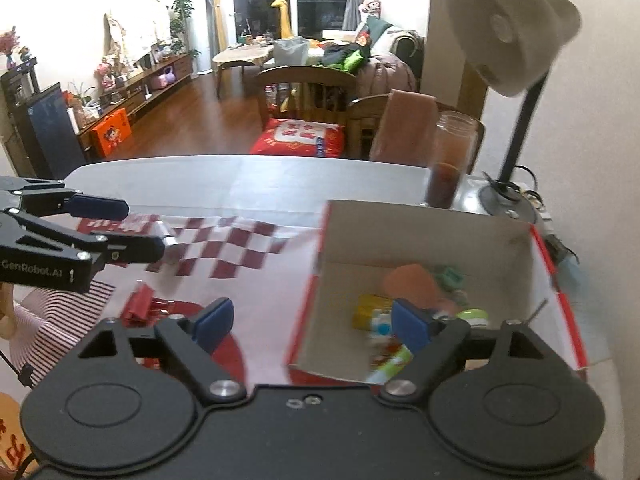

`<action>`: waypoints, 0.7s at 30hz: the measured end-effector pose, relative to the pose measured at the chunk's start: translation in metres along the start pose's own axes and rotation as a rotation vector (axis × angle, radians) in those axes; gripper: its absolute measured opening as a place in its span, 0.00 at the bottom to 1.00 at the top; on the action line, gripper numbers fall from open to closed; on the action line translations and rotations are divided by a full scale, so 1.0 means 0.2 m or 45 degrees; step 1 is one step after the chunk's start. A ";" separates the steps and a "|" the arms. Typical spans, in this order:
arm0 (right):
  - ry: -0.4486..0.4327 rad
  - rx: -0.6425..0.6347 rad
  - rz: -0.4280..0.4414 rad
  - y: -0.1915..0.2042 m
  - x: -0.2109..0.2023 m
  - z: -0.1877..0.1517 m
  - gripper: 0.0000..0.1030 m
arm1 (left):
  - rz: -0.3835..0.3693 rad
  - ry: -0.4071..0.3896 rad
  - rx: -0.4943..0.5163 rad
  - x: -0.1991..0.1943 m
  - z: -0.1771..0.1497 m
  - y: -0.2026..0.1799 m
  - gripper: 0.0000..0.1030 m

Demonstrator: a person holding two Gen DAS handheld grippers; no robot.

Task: Organize rigid objects
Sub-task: 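Withdraw both grippers from the shoebox back toward the remaining items, then grasp the clear bead canister with the left gripper while the right grasps the pink binder clip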

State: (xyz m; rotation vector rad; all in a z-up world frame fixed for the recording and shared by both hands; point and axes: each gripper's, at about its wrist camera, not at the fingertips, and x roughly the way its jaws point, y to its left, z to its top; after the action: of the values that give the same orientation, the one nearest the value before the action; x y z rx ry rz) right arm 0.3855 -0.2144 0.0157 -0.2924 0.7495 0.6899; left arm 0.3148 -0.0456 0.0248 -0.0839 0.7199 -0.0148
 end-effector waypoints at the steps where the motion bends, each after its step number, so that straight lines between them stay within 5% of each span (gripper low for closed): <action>1: 0.001 -0.003 0.008 0.04 0.01 0.00 0.85 | 0.015 -0.005 -0.009 -0.02 -0.02 0.03 0.72; 3: 0.002 -0.009 0.017 0.11 0.02 0.00 0.86 | 0.039 -0.015 -0.030 -0.06 -0.05 0.11 0.79; 12: -0.019 -0.041 0.062 0.45 0.08 -0.01 0.99 | 0.203 -0.057 -0.112 -0.18 -0.17 0.46 0.80; 21: 0.010 -0.060 0.152 0.75 0.25 -0.03 0.99 | 0.332 -0.037 -0.189 -0.12 -0.28 0.77 0.83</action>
State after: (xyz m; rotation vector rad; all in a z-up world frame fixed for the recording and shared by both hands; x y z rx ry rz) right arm 0.3093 -0.0824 -0.0247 -0.2953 0.7635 0.8209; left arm 0.2581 0.1053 -0.0137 -0.1315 0.6976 0.2892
